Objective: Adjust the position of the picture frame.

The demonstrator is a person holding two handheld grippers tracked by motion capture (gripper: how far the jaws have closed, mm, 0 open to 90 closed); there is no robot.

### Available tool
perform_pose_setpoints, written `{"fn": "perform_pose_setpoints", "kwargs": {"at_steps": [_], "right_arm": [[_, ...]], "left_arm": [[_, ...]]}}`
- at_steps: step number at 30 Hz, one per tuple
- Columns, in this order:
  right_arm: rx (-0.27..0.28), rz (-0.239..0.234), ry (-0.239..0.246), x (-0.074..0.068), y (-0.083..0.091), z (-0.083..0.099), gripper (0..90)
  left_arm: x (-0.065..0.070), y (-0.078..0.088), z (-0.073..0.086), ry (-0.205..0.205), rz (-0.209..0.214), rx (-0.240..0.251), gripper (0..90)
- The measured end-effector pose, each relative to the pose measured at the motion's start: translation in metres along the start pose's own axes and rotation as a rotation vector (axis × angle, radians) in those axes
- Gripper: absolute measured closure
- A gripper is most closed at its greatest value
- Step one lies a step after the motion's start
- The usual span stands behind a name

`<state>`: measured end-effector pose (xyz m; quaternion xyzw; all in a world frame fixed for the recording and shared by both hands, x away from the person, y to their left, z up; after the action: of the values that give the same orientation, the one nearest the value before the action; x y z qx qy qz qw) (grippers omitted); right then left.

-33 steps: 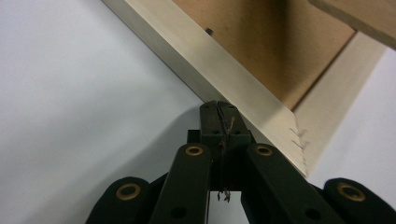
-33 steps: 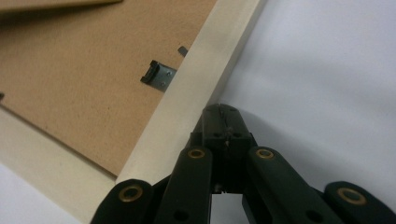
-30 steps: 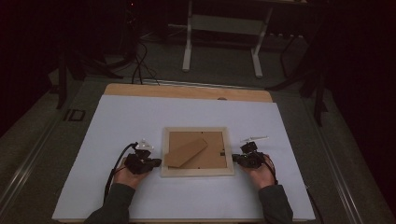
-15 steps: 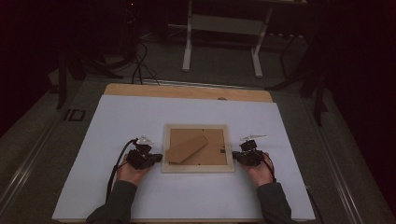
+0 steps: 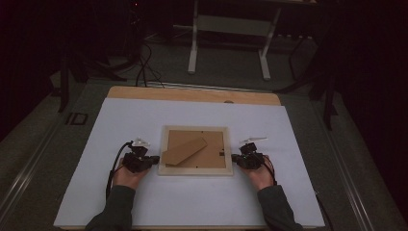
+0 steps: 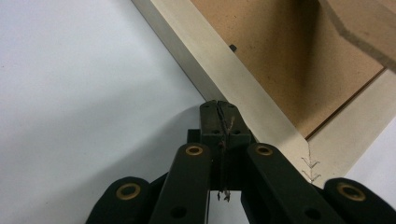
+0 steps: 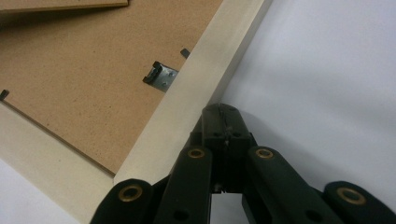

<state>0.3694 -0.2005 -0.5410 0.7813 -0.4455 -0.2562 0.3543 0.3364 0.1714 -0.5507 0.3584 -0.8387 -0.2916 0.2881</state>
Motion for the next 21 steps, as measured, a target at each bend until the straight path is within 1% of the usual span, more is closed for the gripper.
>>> {"fn": "perform_pose_setpoints", "kwargs": {"at_steps": [6, 9, 13, 15, 16, 17, 21], "right_arm": [[0.002, -0.026, 0.002, -0.0005, 0.001, 0.0017, 90.0], [0.005, -0.045, 0.003, 0.0013, 0.0003, 0.0017, 90.0], [0.011, -0.046, 0.003, 0.0013, 0.0002, 0.0024, 90.0], [0.017, -0.057, 0.011, 0.0028, 0.0, 0.003, 89.2], [0.023, -0.059, 0.019, 0.0038, 0.0001, 0.0033, 85.8], [0.032, -0.049, 0.031, 0.0054, 0.0009, 0.0032, 82.0], [0.056, -0.017, 0.061, 0.0088, 0.0059, 0.0027, 81.9]], "left_arm": [[-0.0009, 0.002, 0.0023, 0.006, 0.004, 0.004, 90.0], [-0.0009, 0.0026, 0.0036, 0.0, 0.004, 0.008, 90.0], [-0.0019, 0.0026, 0.0041, 0.004, 0.012, 0.015, 90.0], [-0.0013, 0.0027, 0.004, -0.001, -0.002, 0.021, 89.4], [-0.0015, 0.003, 0.0037, -0.006, -0.021, 0.029, 86.4], [-0.0019, 0.003, 0.0037, -0.004, -0.02, 0.033, 83.4], [-0.0054, 0.0051, 0.0039, 0.009, -0.036, 0.055, 81.2]]}}
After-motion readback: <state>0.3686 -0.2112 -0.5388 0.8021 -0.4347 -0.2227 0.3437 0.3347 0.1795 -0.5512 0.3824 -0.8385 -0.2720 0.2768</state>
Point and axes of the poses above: each handheld gripper's, and its own axes: y roughly backward along the jaws, z roughly out of its underside, x roughly to its right, the point moved 2 cm from there along -y, roughly forward along the jaws, and after that the axes turned 5 degrees about z, right-handed, at the moved point
